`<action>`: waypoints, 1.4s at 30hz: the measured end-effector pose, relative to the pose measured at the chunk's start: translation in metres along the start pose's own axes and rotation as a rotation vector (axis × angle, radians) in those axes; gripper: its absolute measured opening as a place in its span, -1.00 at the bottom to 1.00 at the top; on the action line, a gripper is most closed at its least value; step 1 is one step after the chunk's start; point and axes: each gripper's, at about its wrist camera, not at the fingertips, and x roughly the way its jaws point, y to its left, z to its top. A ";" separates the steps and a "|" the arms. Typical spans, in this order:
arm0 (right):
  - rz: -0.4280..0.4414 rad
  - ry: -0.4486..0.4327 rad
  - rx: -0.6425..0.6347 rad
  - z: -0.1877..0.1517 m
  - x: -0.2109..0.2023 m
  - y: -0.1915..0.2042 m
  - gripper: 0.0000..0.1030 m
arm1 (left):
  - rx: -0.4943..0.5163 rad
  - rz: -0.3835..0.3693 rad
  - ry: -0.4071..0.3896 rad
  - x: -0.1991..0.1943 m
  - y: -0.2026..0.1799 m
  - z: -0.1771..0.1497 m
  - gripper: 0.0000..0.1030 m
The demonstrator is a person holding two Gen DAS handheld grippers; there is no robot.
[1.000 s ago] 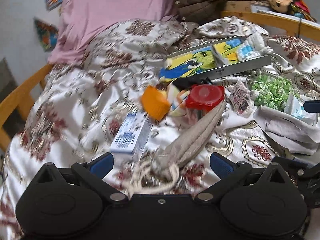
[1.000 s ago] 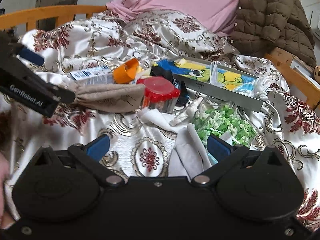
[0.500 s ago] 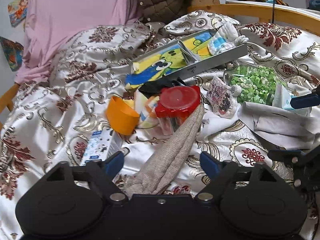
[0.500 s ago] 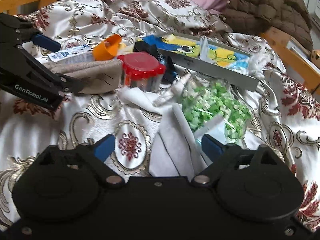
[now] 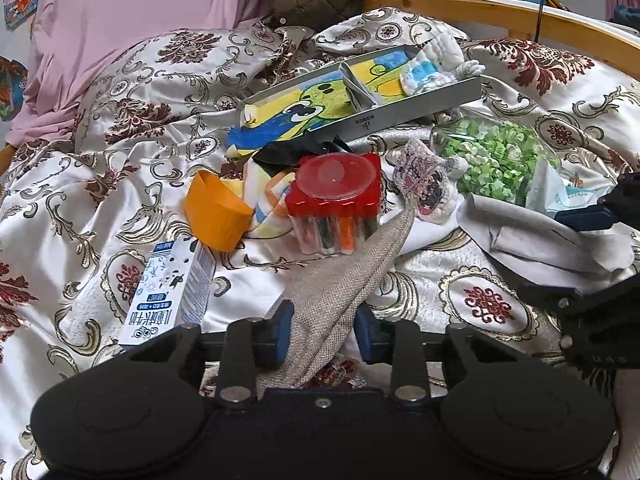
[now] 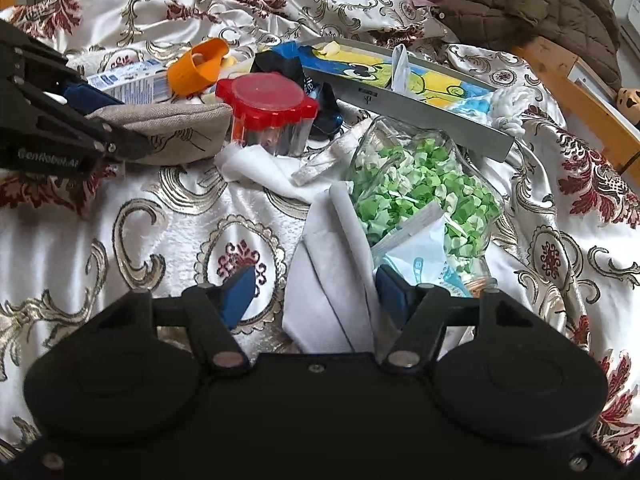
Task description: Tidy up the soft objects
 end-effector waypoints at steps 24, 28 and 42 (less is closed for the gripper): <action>0.012 -0.021 -0.053 -0.001 -0.009 0.009 -1.00 | -0.012 -0.018 -0.036 -0.012 -0.009 -0.002 -0.63; 0.030 -0.060 -0.058 0.001 -0.016 0.009 -1.00 | -0.017 -0.027 -0.052 -0.015 -0.009 -0.001 -0.65; 0.023 -0.320 -0.012 0.005 -0.050 0.002 -1.00 | -0.084 -0.010 -0.134 -0.041 -0.007 0.009 -0.72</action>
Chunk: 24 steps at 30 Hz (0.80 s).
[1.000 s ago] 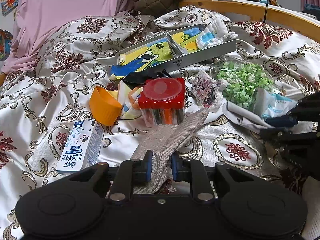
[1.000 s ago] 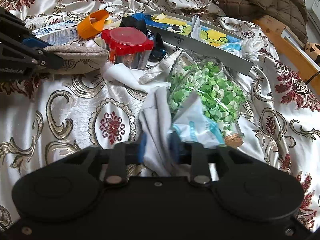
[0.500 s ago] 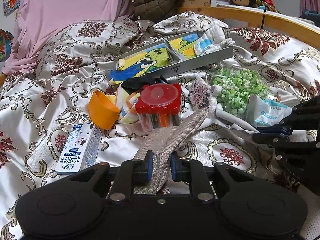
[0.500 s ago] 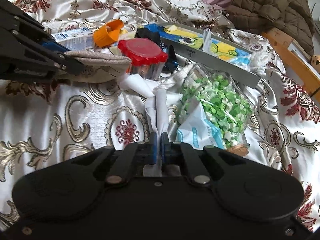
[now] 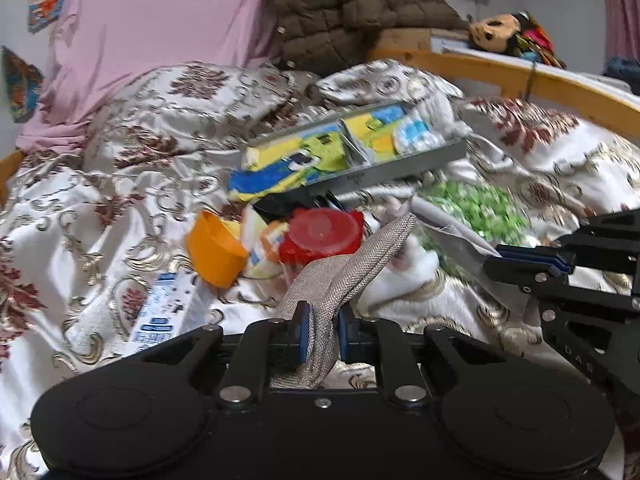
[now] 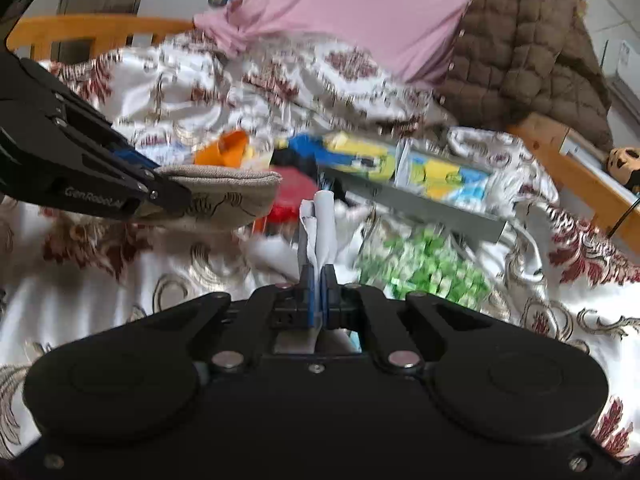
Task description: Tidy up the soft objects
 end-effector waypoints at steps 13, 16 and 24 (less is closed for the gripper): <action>-0.035 -0.198 0.093 0.019 -0.010 -0.035 -1.00 | -0.084 0.095 -0.070 -0.013 -0.004 0.042 -0.72; -0.049 -0.250 0.122 0.027 -0.007 -0.049 -1.00 | -0.086 0.119 -0.088 -0.009 -0.006 0.056 -0.72; -0.078 -0.394 0.252 0.064 0.026 -0.116 -1.00 | -0.033 0.141 -0.148 0.014 -0.022 0.115 -0.72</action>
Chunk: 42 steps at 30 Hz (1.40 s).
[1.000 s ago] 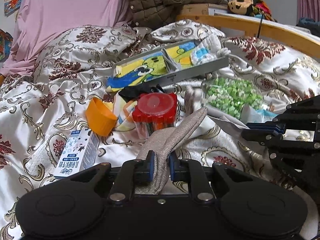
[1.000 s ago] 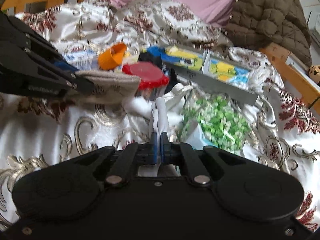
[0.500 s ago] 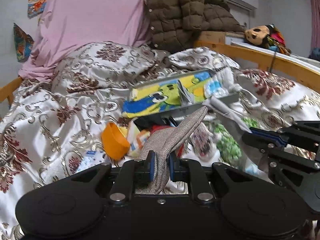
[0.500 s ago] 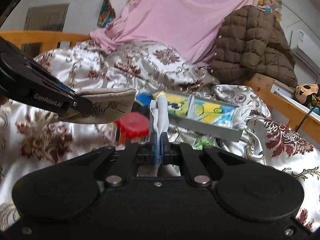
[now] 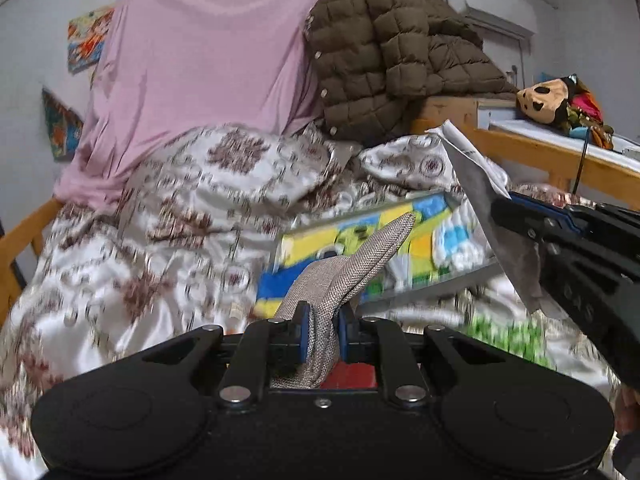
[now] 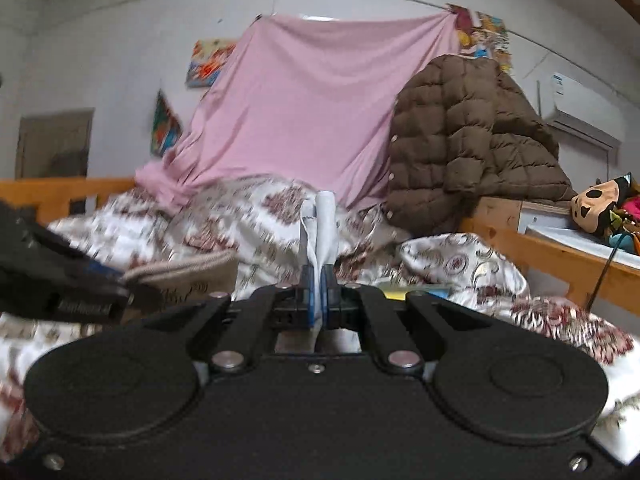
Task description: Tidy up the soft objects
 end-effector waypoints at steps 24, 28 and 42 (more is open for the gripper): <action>0.045 0.170 0.509 -0.029 0.168 -0.188 -1.00 | -0.144 -0.048 -0.090 0.197 -0.066 0.092 -0.71; 0.025 0.224 0.534 -0.055 0.182 -0.195 -1.00 | -0.112 -0.031 -0.069 0.221 -0.077 0.089 -0.71; -0.047 0.372 0.546 -0.087 0.214 -0.181 -0.78 | -0.240 -0.096 0.123 0.260 -0.061 0.065 -0.53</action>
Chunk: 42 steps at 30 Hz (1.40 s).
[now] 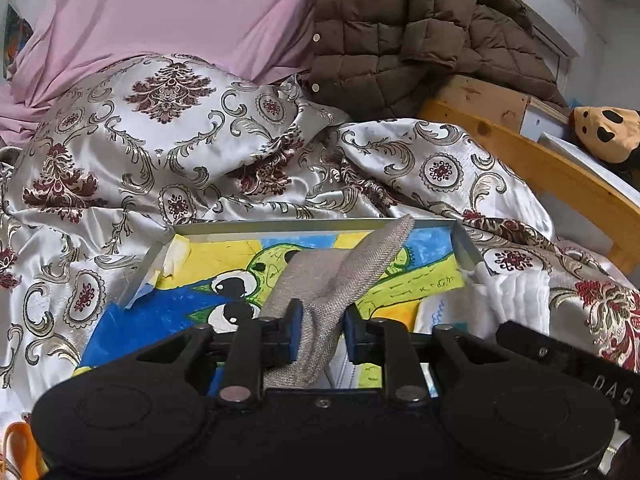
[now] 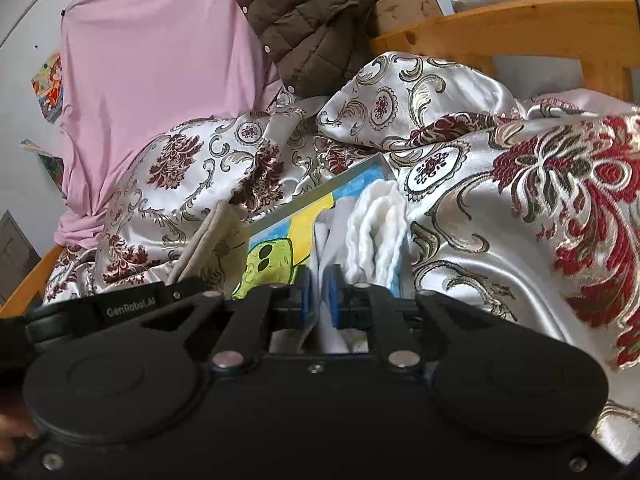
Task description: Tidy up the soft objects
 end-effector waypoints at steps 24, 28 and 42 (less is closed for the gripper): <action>0.010 -0.154 -0.117 0.028 -0.118 0.030 0.66 | -0.012 0.024 -0.201 -0.137 0.007 0.004 0.67; 0.012 -0.194 -0.147 0.027 -0.146 0.041 0.96 | 0.003 0.028 -0.263 -0.171 0.009 -0.003 0.90; 0.003 -0.332 -0.252 0.000 -0.243 0.088 0.99 | -0.001 -0.003 -0.368 -0.261 0.020 -0.043 0.98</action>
